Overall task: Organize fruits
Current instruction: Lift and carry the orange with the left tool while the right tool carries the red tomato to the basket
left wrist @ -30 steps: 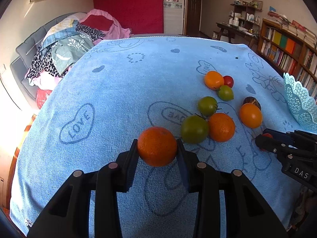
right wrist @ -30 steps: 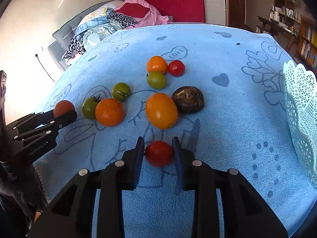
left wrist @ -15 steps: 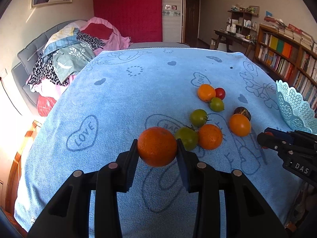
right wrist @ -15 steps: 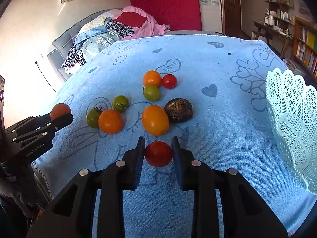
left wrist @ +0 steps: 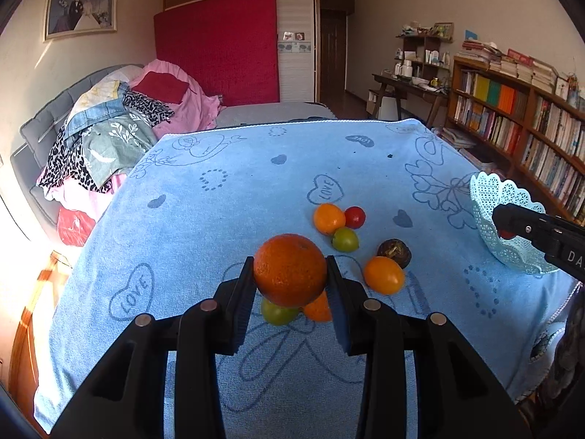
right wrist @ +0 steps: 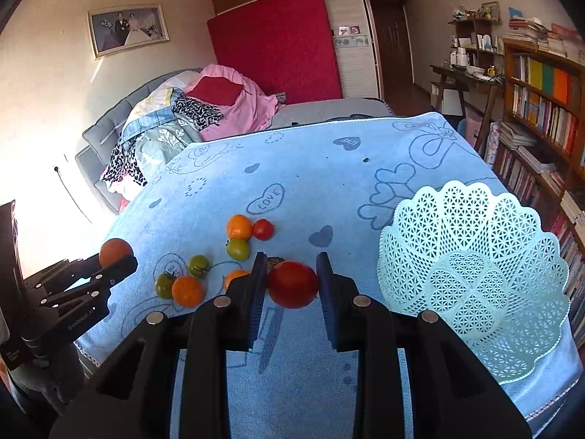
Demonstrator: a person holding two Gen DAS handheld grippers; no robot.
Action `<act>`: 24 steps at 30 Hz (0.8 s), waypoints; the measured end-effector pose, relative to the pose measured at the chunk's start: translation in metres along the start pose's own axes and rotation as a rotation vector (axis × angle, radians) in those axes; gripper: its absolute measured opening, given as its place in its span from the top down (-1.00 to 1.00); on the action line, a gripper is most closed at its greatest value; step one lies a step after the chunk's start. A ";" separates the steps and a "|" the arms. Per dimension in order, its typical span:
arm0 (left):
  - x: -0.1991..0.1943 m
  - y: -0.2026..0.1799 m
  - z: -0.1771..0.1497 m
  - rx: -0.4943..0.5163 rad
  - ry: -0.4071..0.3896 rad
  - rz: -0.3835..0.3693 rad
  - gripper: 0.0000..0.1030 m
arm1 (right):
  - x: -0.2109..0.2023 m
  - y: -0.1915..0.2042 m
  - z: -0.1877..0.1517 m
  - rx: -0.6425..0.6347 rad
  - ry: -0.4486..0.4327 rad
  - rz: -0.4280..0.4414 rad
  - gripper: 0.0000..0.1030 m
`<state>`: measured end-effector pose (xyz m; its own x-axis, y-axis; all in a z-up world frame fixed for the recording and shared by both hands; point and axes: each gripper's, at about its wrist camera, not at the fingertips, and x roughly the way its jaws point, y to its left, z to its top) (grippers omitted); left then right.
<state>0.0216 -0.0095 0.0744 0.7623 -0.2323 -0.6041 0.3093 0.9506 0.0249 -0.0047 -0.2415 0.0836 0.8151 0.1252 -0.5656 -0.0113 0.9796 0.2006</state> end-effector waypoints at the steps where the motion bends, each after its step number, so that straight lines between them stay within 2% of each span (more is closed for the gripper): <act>1: -0.002 -0.004 0.004 0.005 -0.010 -0.006 0.27 | -0.005 -0.003 0.003 0.007 -0.013 -0.010 0.45; 12: -0.005 -0.077 0.041 0.087 -0.074 -0.097 0.27 | -0.047 -0.061 0.015 0.089 -0.097 -0.123 0.45; 24: 0.014 -0.158 0.060 0.164 -0.068 -0.206 0.27 | -0.071 -0.121 0.011 0.191 -0.135 -0.198 0.45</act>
<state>0.0177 -0.1758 0.1099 0.7084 -0.4364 -0.5547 0.5459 0.8370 0.0387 -0.0550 -0.3711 0.1081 0.8604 -0.1002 -0.4996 0.2543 0.9341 0.2506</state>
